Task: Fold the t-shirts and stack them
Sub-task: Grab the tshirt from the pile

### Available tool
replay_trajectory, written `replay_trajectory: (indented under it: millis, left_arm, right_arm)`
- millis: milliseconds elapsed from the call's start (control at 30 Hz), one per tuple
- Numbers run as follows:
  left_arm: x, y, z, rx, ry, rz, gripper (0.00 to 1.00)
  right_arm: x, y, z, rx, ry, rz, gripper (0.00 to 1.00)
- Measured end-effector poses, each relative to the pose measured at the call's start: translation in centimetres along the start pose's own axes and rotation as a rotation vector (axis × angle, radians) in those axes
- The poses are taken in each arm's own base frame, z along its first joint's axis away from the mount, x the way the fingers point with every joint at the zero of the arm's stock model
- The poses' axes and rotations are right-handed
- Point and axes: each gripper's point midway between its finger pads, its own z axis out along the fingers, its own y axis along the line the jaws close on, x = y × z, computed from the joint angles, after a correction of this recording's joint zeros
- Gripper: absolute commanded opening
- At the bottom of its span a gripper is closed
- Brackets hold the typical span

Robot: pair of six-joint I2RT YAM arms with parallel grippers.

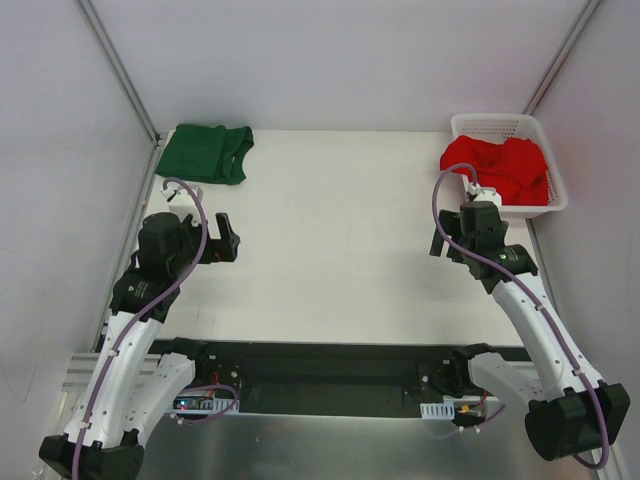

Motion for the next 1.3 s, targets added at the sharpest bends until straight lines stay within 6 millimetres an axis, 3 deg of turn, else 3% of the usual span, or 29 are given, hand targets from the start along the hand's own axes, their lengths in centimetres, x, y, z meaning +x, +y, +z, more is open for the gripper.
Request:
replay_trajectory:
  millis: [767, 1000, 1300]
  left_arm:
    - [-0.4, 0.3, -0.4, -0.019, -0.024, 0.001, 0.99]
    - [-0.2, 0.5, 0.0, -0.028, -0.006, 0.002, 0.99]
    - [-0.5, 0.7, 0.7, -0.044, 0.013, 0.013, 0.99]
  right_arm:
    - [0.2, 0.1, 0.3, 0.003, 0.02, -0.01, 0.96]
    - [-1.4, 0.5, 1.1, 0.027, 0.031, -0.016, 0.96]
    - [-4.2, -0.8, 0.7, 0.117, -0.04, -0.011, 0.96]
